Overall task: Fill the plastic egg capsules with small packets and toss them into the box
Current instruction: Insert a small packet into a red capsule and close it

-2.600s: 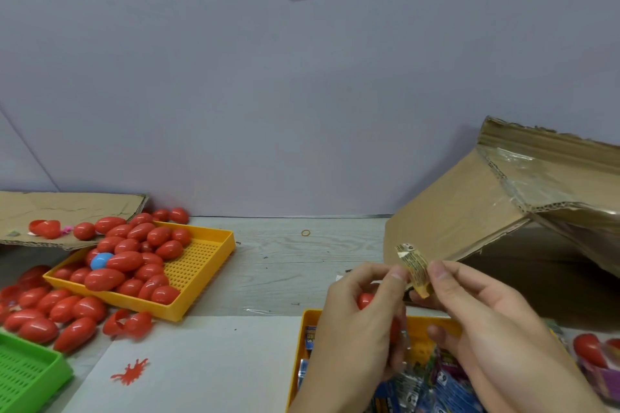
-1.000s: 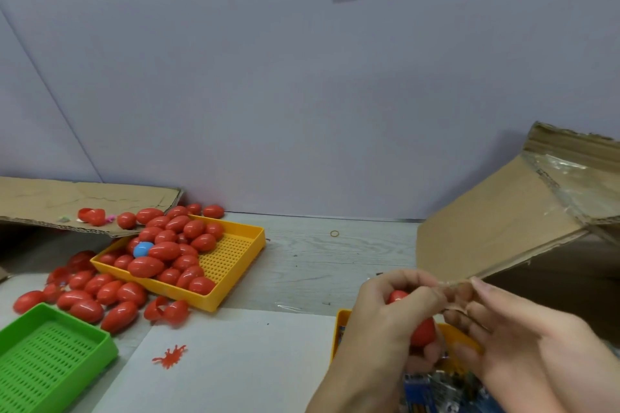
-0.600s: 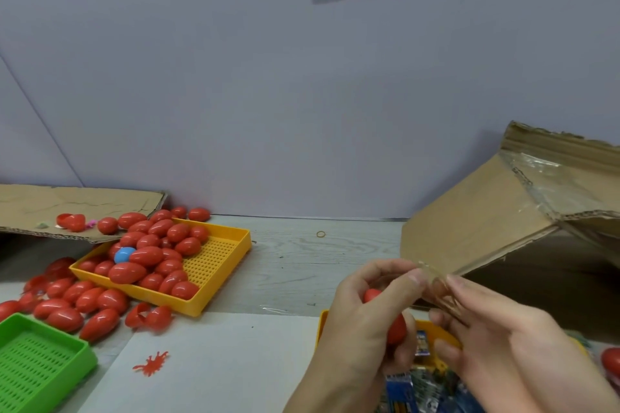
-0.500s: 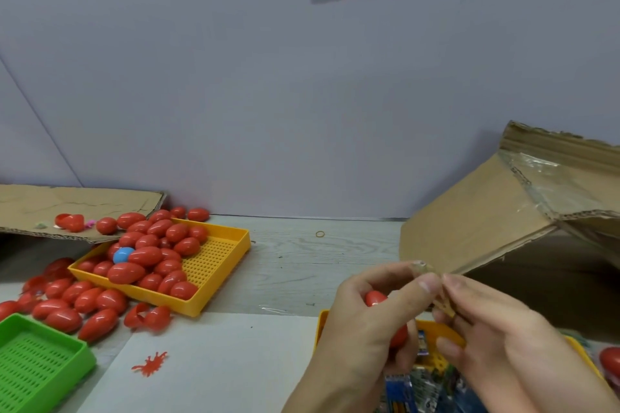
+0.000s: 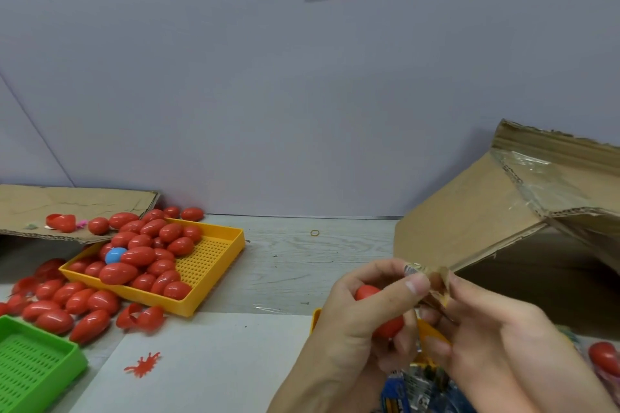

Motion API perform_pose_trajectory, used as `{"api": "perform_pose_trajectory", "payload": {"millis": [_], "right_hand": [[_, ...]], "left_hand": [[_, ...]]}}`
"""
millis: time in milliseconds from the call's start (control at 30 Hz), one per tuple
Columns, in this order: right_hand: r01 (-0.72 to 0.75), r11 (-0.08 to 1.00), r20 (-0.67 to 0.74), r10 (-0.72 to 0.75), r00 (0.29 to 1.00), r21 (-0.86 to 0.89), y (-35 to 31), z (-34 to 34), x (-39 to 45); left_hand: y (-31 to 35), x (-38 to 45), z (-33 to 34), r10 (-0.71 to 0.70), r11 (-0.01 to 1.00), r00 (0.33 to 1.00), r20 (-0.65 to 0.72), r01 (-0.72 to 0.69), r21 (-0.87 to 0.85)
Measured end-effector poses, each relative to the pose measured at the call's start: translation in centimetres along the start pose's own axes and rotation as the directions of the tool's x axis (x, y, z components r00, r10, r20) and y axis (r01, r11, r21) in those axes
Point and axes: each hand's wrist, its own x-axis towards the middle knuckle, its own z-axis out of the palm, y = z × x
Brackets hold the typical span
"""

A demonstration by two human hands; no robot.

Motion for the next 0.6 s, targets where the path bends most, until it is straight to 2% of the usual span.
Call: {"api": "perform_pose_trajectory", "payload": {"millis": [167,400,500,567,600], "right_hand": [[-0.046,0.997,0.087,0.041,0.995,0.054,0.4,-0.5,0.3],[-0.076,0.992,0.131,0.063,0.989,0.101,0.5,-0.8,0.2],[-0.084,0.994,0.07,0.079,0.994,0.072,0.4,-0.6,0.0],[0.003,0.999,-0.032,-0.004,0.999,-0.045,0.4,-1.1,0.4],[0.083,0.985,-0.07,-0.095,0.993,-0.154,0.4,-1.6,0.6]], "left_hand": [[0.0,0.0,0.0,-0.008,0.996,1.0,0.0,0.008,-0.085],[-0.2,0.2,0.1,0.01,1.0,1.0,-0.01,-0.011,-0.017],[-0.3,0.4,0.0,0.018,0.999,0.997,-0.073,-0.021,-0.048],[-0.4,0.6,-0.3,0.035,0.999,0.989,-0.146,-0.04,-0.034],[-0.5,0.7,-0.4,0.041,0.998,0.981,-0.188,-0.047,-0.03]]}}
